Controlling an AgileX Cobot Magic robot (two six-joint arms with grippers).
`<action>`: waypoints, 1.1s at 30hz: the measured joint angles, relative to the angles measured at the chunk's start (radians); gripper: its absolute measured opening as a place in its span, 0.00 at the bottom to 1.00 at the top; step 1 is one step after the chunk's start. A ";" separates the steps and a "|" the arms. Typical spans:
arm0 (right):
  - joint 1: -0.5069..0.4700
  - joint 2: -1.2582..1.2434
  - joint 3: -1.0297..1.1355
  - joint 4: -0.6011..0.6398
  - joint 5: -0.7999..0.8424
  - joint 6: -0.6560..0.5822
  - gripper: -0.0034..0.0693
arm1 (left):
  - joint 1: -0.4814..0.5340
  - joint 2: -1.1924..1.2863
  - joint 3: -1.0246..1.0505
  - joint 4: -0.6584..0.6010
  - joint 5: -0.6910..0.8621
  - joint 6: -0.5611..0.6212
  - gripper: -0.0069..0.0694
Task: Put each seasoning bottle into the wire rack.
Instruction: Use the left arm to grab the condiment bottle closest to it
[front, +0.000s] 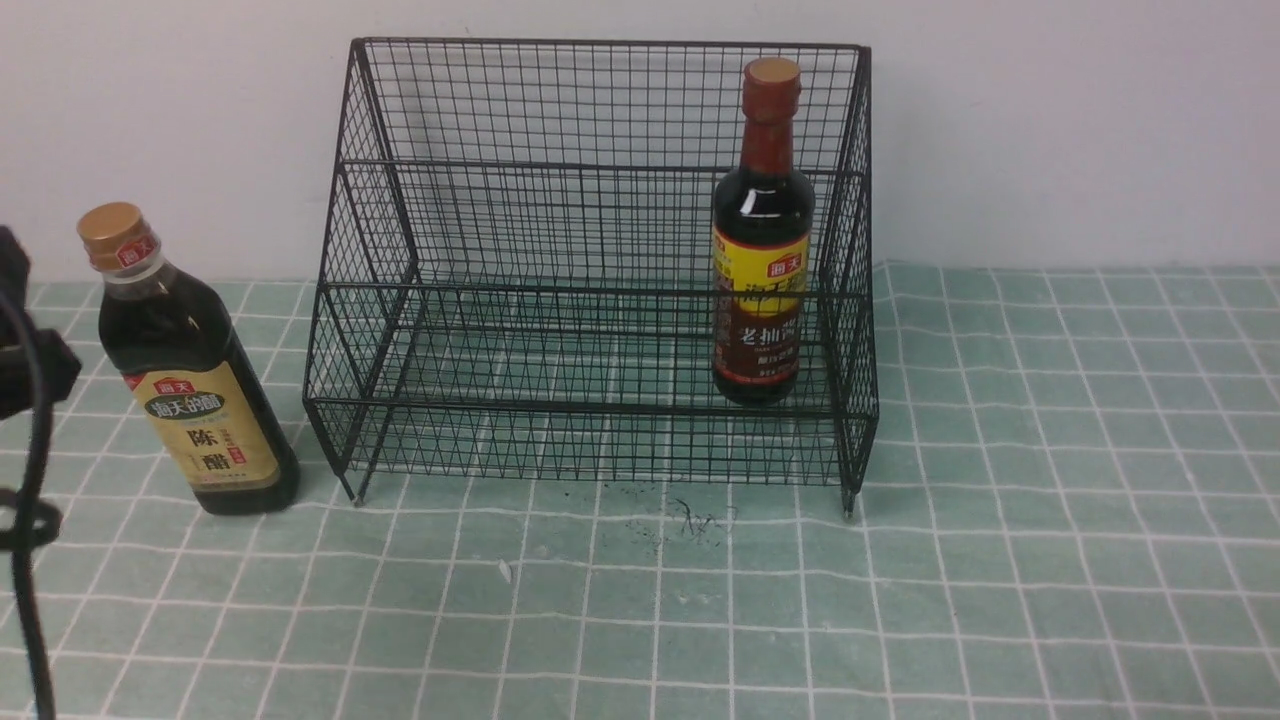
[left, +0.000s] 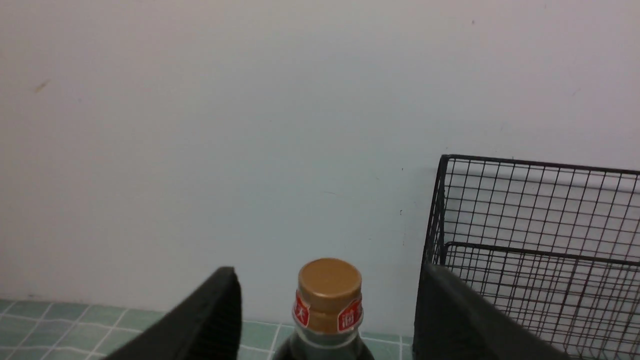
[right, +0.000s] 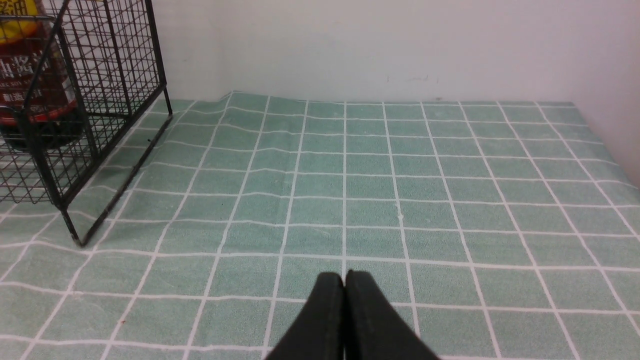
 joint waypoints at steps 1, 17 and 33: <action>0.000 0.000 0.000 0.000 0.000 0.000 0.03 | 0.000 0.017 -0.006 0.001 0.000 0.001 0.71; 0.000 0.000 0.000 0.000 0.000 0.000 0.03 | 0.021 0.523 -0.242 -0.018 -0.126 0.060 0.84; 0.000 0.000 0.000 0.000 0.000 0.000 0.03 | 0.022 0.523 -0.293 -0.050 -0.039 0.144 0.48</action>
